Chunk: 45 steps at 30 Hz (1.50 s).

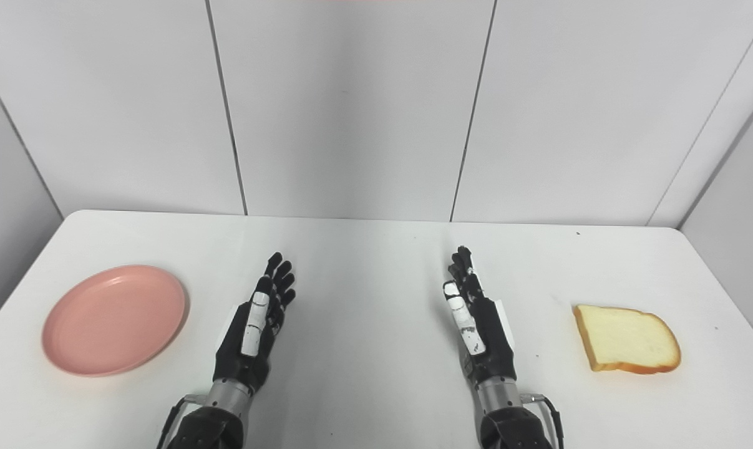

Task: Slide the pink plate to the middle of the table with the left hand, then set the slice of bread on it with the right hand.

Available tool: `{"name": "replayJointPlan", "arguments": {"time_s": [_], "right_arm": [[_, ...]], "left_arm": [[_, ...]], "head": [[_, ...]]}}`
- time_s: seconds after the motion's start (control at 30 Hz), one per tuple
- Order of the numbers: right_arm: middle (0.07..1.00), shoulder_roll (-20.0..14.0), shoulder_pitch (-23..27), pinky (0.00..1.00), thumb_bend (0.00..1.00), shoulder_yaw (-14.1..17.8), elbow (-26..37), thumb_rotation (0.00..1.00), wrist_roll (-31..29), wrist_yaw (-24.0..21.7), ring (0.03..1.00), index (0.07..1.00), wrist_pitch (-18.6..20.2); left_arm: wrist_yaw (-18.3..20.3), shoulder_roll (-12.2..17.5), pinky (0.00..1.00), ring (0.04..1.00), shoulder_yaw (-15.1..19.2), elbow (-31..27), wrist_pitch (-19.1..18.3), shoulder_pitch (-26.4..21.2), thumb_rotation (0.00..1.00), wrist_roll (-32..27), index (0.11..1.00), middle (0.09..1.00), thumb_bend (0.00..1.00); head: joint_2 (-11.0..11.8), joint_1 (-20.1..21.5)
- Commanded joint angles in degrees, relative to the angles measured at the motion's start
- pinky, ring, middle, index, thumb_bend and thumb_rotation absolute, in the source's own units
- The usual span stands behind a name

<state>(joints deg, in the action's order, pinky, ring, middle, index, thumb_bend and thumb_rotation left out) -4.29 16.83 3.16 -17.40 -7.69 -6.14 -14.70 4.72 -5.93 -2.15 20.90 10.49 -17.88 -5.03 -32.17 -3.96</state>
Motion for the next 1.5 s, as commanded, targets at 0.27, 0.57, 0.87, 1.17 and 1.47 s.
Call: {"name": "replayJointPlan", "arguments": {"time_s": [0.27, 0.57, 0.87, 1.17, 1.47], "right_arm": [[1.0, 0.31, -1.48, 1.0, 0.74, -0.06, 0.02, 0.82, -0.2, -0.21, 0.996, 1.0, -1.01], [1.0, 0.38, -1.47, 1.0, 0.74, -0.05, 0.1, 0.81, -0.3, -0.16, 0.997, 1.0, -0.87], [1.0, 0.17, -1.27, 1.0, 0.73, 0.05, -0.61, 0.81, -0.47, -0.4, 0.998, 1.0, -1.27], [1.0, -1.51, -1.03, 1.0, 0.74, 0.94, -4.03, 0.79, -2.61, -2.74, 1.0, 1.0, -3.13], [1.0, -2.8, 0.54, 1.0, 0.7, 2.45, -9.85, 0.82, -5.42, -5.6, 1.0, 1.0, -8.58]], "left_arm": [[-0.06, 0.94, 1.0, 1.0, 0.48, 2.62, 0.98, 2.2, 0.94, 0.19, 1.0, 1.0, 0.73], [-0.14, 0.92, 1.0, 1.0, 0.48, 2.24, 0.6, 2.33, 0.94, 0.1, 1.0, 1.0, 0.73], [-0.57, 0.65, 1.0, 1.0, 0.57, 2.81, 0.49, 2.06, 0.93, 0.21, 1.0, 1.0, 0.73], [-1.88, -0.82, 1.0, 1.0, 1.54, 6.96, 1.83, -1.13, 0.92, -0.05, 1.0, 1.0, 0.75], [-5.14, 0.02, 1.0, 1.0, 3.22, 5.41, 7.51, -4.44, 1.0, 0.95, 1.0, 1.0, 0.72]], "head": [[-0.04, 0.01], [-0.1, 0.06], [0.47, -0.79], [4.23, -10.05], [8.76, -19.46]]}}
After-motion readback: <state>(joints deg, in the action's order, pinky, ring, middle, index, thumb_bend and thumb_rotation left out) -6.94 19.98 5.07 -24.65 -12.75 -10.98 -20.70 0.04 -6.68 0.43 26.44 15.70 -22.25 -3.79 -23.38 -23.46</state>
